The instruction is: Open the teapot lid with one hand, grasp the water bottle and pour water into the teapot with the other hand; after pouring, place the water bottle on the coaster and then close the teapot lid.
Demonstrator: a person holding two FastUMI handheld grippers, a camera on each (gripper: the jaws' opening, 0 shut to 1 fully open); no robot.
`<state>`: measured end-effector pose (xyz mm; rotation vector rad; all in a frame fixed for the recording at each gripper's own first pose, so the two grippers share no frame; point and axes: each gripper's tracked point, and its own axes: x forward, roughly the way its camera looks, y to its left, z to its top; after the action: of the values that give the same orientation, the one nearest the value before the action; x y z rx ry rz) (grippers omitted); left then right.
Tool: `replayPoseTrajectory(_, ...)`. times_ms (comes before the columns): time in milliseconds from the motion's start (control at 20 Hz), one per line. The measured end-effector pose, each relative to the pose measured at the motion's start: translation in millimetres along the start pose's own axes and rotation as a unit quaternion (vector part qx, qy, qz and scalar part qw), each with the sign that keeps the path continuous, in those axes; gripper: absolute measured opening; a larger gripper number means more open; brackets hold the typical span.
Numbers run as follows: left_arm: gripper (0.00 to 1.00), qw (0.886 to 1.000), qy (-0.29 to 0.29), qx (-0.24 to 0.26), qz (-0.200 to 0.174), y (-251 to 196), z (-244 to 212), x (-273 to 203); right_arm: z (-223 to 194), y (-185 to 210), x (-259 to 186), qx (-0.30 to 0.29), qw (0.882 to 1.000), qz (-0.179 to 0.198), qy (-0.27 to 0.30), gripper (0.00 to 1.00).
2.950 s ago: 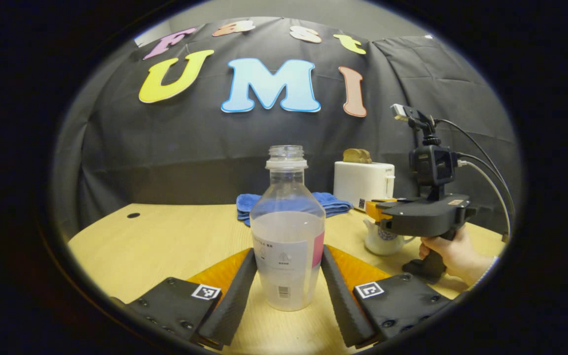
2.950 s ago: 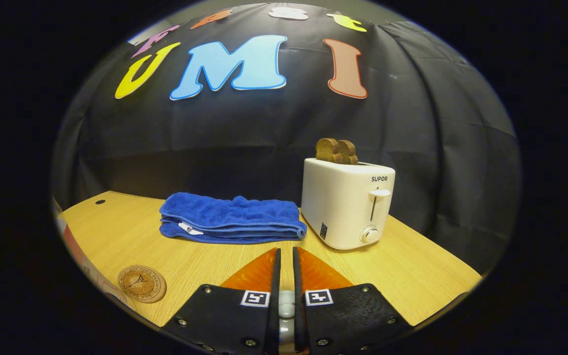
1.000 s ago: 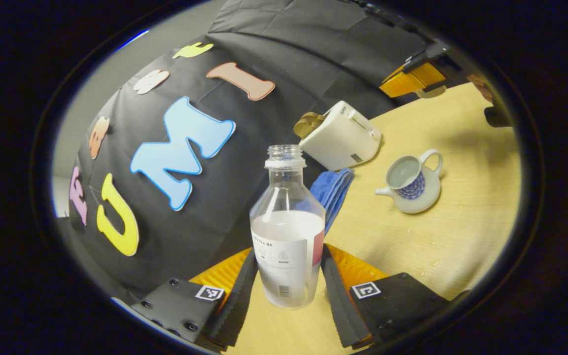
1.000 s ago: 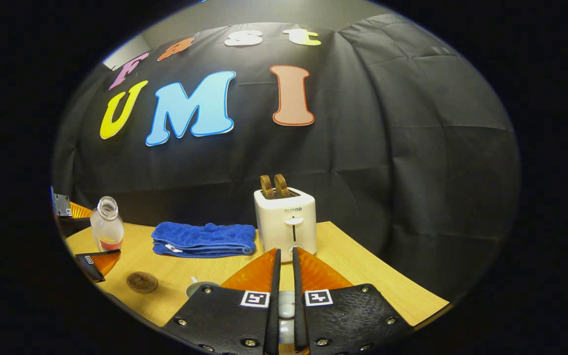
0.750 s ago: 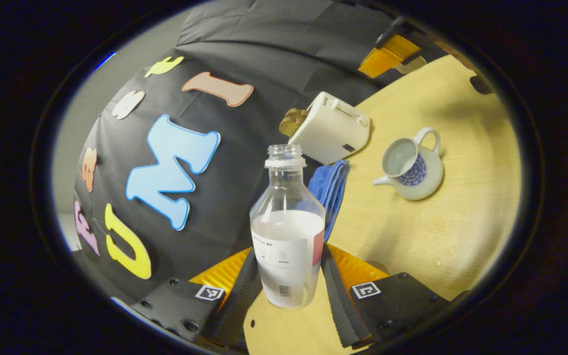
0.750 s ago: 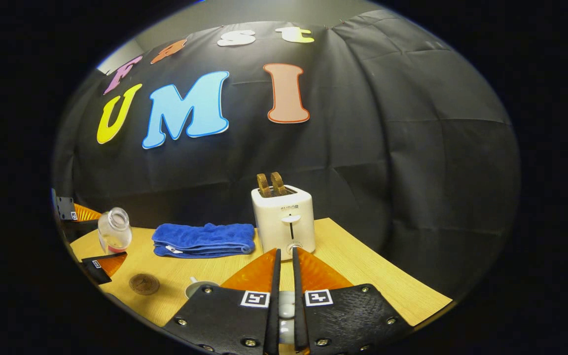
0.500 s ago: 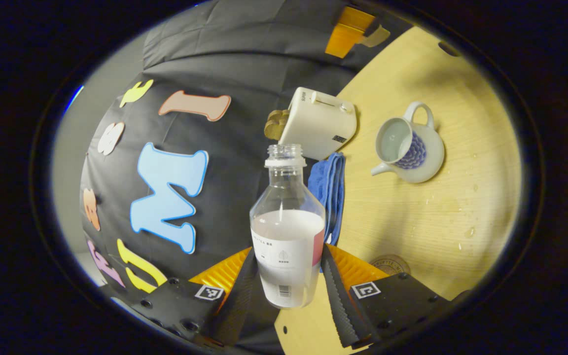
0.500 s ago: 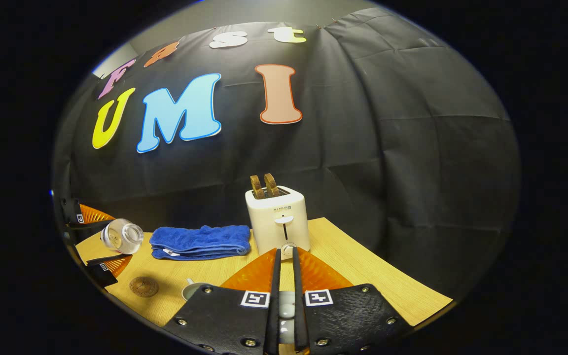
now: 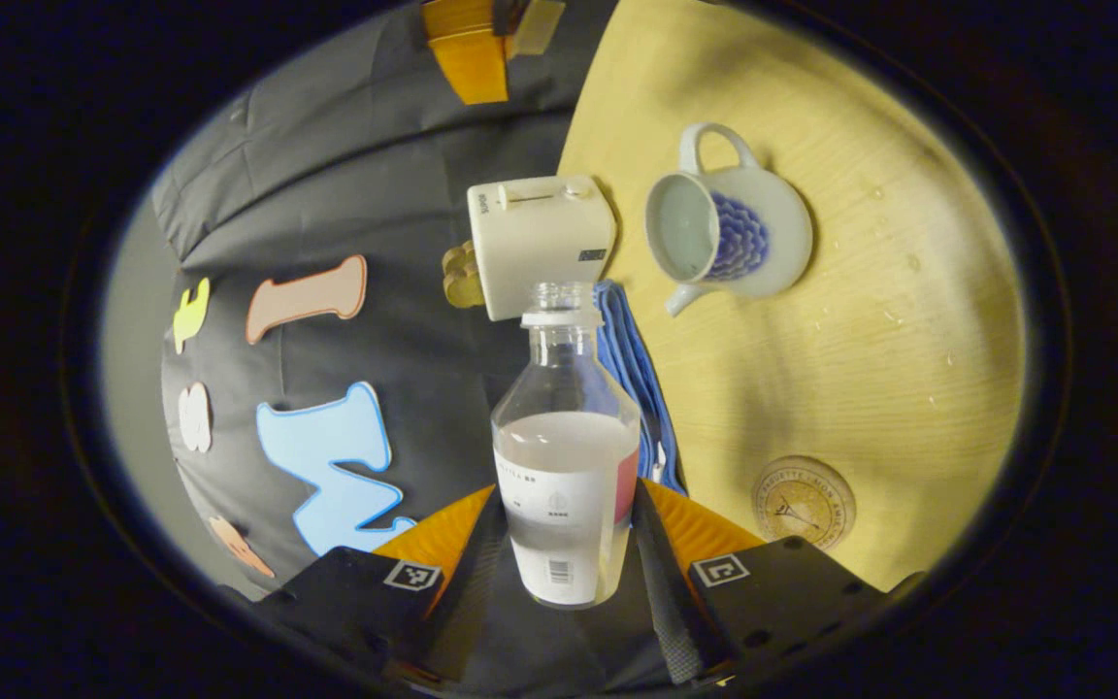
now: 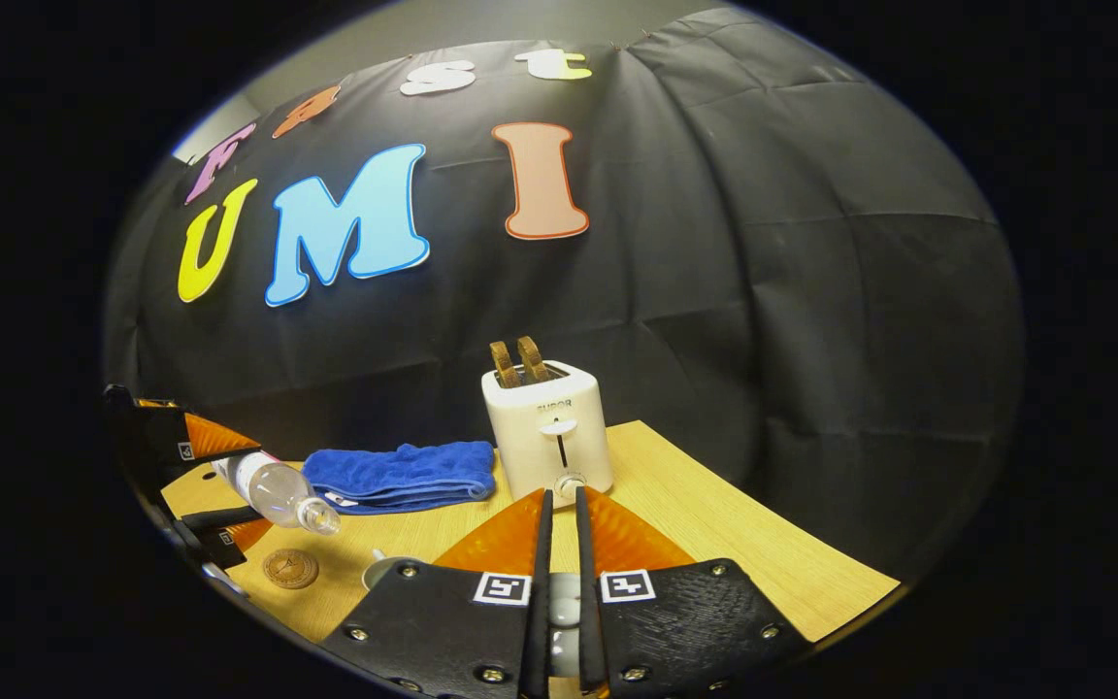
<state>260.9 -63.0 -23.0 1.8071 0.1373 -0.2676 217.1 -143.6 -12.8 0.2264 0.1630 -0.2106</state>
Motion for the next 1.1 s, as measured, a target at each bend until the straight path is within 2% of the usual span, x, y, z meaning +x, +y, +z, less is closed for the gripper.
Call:
replayPoseTrajectory(200, 0.84, 0.999, -0.004, 0.032, -0.007, 0, 11, 4, 1, -2, -1, 0.013, 1.0, 0.003, -0.002, 0.12)
replayPoseTrajectory(350, 0.84, 0.999, -0.006, 0.038, -0.022, -7, 20, 5, 2, -1, -2, 0.014, 1.0, 0.005, -0.002, 0.12)
replayPoseTrajectory(650, 0.84, 0.996, -0.009, 0.083, -0.013, 3, 31, 4, 2, 0, -2, 0.014, 1.0, 0.008, -0.004, 0.12)
replayPoseTrajectory(1100, 0.84, 0.985, 0.003, 0.173, -0.01, 22, 33, -1, 3, 2, -3, 0.019, 1.0, 0.012, -0.004, 0.12)
